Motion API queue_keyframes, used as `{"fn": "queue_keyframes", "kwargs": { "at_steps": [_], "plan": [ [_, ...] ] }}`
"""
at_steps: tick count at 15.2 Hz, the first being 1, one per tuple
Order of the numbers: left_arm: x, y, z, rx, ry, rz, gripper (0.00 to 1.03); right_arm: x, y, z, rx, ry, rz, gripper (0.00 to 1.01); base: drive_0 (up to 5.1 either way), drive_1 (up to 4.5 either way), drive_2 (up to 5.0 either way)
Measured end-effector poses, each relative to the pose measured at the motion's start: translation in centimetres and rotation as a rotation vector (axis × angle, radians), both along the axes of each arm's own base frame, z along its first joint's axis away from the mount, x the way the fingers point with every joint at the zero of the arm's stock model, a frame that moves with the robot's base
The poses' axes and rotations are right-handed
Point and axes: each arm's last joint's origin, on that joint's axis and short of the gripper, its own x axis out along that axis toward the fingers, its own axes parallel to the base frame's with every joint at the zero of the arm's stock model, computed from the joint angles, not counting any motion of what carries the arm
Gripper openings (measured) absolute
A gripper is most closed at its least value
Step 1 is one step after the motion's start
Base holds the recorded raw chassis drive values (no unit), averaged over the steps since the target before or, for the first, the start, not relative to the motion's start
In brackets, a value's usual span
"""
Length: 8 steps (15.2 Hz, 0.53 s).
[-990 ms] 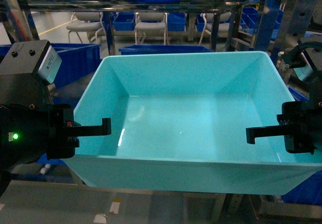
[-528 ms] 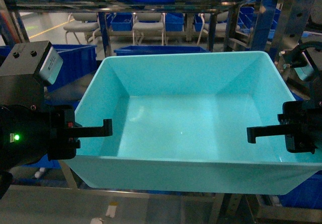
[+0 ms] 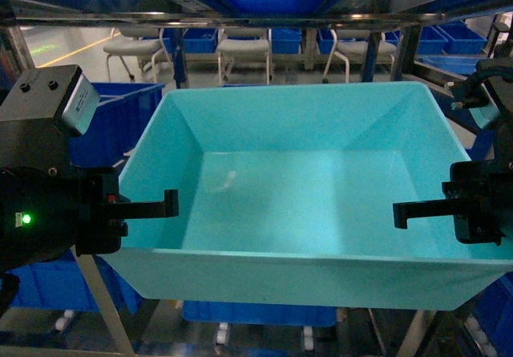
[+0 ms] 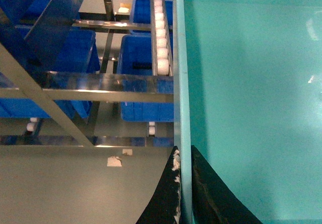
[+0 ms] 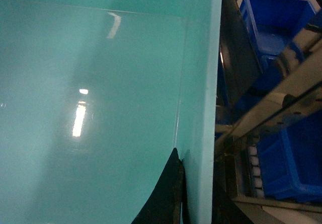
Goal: Organize blue bins on left shelf correctly
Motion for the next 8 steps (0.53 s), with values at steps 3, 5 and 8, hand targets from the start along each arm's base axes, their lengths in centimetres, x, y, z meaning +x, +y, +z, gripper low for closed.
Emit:
{"fn": "queue_keyframes", "kwargs": {
  "at_steps": [3, 5, 8],
  "plan": [
    [0.0, 0.01, 0.0, 0.0, 0.001, -0.001, 0.02, 0.02, 0.01, 0.03, 0.001, -0.002, 0.0, 0.02, 1.0, 1.49, -2.6],
    [0.02, 0.13, -0.04, 0.001, 0.004, 0.004, 0.02, 0.01, 0.14, 0.05, 0.003, -0.003, 0.007, 0.02, 3.4, 1.32, -4.7],
    [0.03, 0.05, 0.02, -0.001, -0.002, 0.001, 0.02, 0.02, 0.1, 0.07, 0.001, -0.004, 0.002, 0.02, 1.2, 0.81, -2.0]
  ]
}}
